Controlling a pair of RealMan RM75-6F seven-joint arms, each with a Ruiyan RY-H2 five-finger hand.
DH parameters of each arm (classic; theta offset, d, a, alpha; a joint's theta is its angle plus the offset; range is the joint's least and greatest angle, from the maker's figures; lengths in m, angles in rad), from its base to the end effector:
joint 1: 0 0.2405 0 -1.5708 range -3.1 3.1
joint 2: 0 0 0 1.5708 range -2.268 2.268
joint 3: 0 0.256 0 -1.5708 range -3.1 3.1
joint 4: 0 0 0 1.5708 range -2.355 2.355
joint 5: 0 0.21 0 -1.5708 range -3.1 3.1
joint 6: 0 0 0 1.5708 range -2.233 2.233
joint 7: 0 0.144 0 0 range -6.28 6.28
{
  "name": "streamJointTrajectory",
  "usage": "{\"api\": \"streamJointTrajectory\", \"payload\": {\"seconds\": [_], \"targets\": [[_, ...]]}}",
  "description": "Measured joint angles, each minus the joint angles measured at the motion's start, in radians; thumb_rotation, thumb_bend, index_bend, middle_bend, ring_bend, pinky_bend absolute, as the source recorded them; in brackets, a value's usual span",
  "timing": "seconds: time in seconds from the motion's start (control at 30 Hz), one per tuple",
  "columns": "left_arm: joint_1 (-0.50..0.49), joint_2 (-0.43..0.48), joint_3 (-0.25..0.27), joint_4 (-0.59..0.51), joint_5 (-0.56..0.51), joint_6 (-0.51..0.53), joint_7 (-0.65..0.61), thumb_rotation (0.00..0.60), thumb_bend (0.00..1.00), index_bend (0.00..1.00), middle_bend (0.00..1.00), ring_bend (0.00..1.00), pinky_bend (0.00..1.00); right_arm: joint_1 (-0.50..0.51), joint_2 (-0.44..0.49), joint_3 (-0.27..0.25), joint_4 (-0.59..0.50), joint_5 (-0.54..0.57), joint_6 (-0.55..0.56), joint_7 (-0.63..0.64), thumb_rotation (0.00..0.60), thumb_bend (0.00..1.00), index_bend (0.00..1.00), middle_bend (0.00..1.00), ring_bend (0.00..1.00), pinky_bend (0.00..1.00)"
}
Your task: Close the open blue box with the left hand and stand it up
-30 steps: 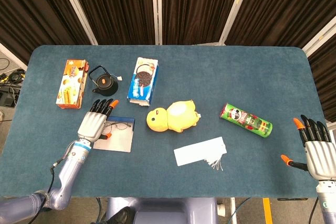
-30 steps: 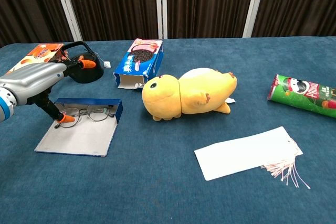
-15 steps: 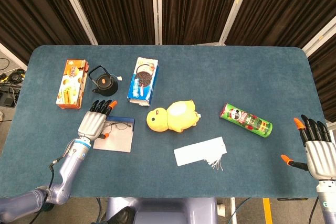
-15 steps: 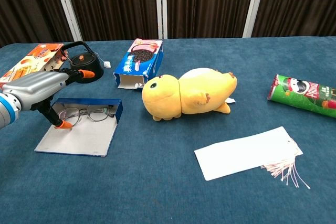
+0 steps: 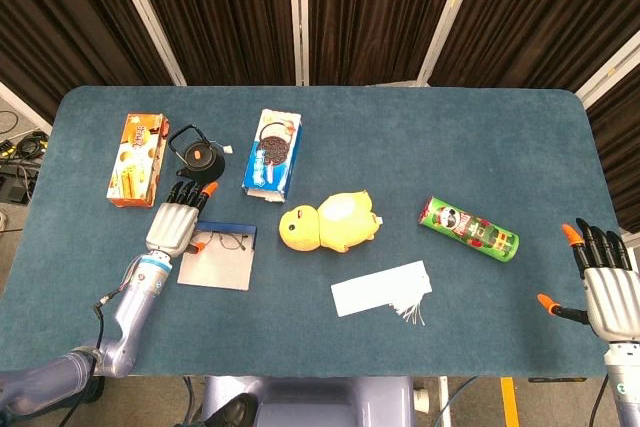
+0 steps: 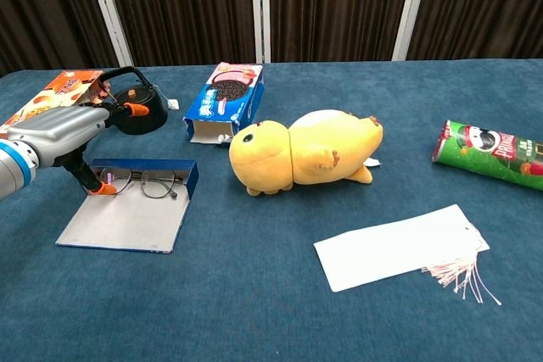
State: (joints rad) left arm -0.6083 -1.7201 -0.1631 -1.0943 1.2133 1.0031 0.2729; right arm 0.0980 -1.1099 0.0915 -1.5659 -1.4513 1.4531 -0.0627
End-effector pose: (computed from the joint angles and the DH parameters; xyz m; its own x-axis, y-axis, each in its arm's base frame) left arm -0.2332 0.3458 -0.0347 0.5220 0.1969 0.8299 0.8482 -0.2223 -0.4807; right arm -0.3227 -0.1946 0.1717 0.4923 0.0155 0.8703 -0.8702 0.0323 0.4917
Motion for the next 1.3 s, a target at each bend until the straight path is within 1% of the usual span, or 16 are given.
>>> {"api": "streamJointTrajectory", "payload": {"seconds": [0.1,0.2,0.3,0.43,0.47,0.53,0.57,0.6,0.63,0.73,0.93,1.07,1.3], "targets": [[0.003,0.003,0.002,-0.002,0.009,0.004,-0.026,0.6,0.18,0.0,0.0,0.0,0.0,0.0,0.0,0.0,0.0,0.001,-0.001,0.0,0.6,0.0,0.0,0.0,0.0,0.0],[0.016,0.022,0.012,-0.029,0.032,0.022,-0.07,0.6,0.19,0.0,0.0,0.0,0.0,0.0,0.0,-0.001,-0.001,0.0,-0.001,0.001,0.6,0.0,0.0,0.0,0.0,0.0],[0.04,0.063,0.034,-0.077,0.077,0.055,-0.123,0.6,0.19,0.0,0.0,0.0,0.0,0.001,0.0,-0.001,0.0,0.002,-0.006,0.003,0.6,0.0,0.0,0.0,0.0,0.0],[0.076,0.139,0.081,-0.172,0.151,0.1,-0.169,0.6,0.19,0.0,0.0,0.0,0.0,0.002,-0.001,-0.004,-0.001,-0.001,-0.007,0.005,0.6,0.0,0.0,0.0,0.0,0.0],[0.083,0.156,0.094,-0.194,0.164,0.106,-0.174,0.6,0.19,0.02,0.0,0.0,0.0,0.002,0.0,-0.005,-0.002,-0.004,-0.007,0.006,0.6,0.0,0.0,0.0,0.0,0.0],[0.099,0.19,0.128,-0.245,0.187,0.115,-0.178,0.6,0.19,0.11,0.0,0.0,0.0,0.001,0.0,-0.006,-0.001,-0.005,-0.006,0.008,0.6,0.0,0.0,0.0,0.0,0.0],[0.106,0.204,0.142,-0.264,0.198,0.119,-0.178,0.6,0.21,0.18,0.0,0.0,0.0,0.001,0.0,-0.006,-0.002,-0.006,-0.006,0.009,0.6,0.0,0.0,0.0,0.0,0.0],[0.113,0.216,0.156,-0.28,0.21,0.122,-0.177,0.6,0.23,0.23,0.0,0.0,0.0,0.001,0.0,-0.006,-0.002,-0.006,-0.005,0.009,0.6,0.0,0.0,0.0,0.0,0.0],[0.121,0.225,0.173,-0.292,0.226,0.126,-0.173,0.6,0.24,0.25,0.0,0.0,0.0,0.001,0.001,-0.006,-0.001,-0.007,-0.005,0.01,0.6,0.0,0.0,0.0,0.0,0.0],[0.133,0.219,0.191,-0.298,0.243,0.131,-0.149,0.6,0.26,0.27,0.0,0.0,0.0,0.001,0.0,-0.007,-0.003,-0.01,-0.003,0.009,0.6,0.0,0.0,0.0,0.0,0.0],[0.139,0.158,0.193,-0.252,0.245,0.13,-0.113,0.6,0.28,0.29,0.0,0.0,0.0,0.001,0.001,-0.006,-0.001,-0.008,-0.003,0.01,0.6,0.0,0.0,0.0,0.0,0.0],[0.143,0.121,0.193,-0.212,0.248,0.13,-0.111,0.6,0.28,0.3,0.0,0.0,0.0,0.001,0.001,-0.006,0.001,-0.006,-0.004,0.013,0.6,0.0,0.0,0.0,0.0,0.0],[0.147,0.086,0.205,-0.172,0.278,0.132,-0.121,0.6,0.28,0.3,0.0,0.0,0.0,0.001,0.002,-0.006,0.001,-0.009,-0.002,0.016,0.6,0.0,0.0,0.0,0.0,0.0]]}}
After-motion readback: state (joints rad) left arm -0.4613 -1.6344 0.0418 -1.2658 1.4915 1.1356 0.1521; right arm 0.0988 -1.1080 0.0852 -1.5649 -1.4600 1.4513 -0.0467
